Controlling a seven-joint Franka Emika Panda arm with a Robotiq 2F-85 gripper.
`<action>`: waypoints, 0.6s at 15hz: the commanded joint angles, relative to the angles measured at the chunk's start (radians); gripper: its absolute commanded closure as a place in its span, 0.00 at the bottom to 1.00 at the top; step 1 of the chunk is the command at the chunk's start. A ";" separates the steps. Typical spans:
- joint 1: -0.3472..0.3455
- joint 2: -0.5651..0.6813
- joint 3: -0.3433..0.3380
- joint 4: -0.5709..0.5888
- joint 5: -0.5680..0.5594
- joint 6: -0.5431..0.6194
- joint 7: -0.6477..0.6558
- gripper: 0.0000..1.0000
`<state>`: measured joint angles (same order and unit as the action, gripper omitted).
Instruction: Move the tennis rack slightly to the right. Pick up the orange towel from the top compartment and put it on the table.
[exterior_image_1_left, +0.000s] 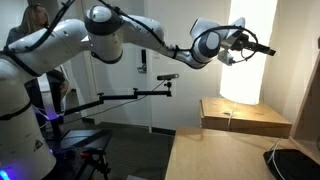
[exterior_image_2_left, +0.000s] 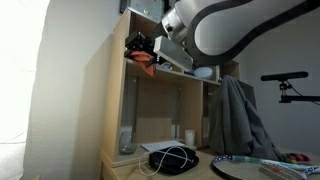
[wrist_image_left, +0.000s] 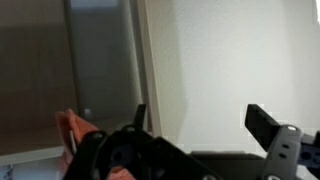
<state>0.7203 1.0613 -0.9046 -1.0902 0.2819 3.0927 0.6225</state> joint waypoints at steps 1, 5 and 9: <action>0.031 0.045 -0.124 0.003 0.029 -0.035 0.112 0.00; -0.007 0.078 -0.183 0.030 0.035 -0.089 0.188 0.00; -0.055 0.090 -0.196 0.069 0.021 -0.154 0.216 0.00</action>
<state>0.6965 1.1249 -1.0692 -1.0812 0.3006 2.9949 0.7998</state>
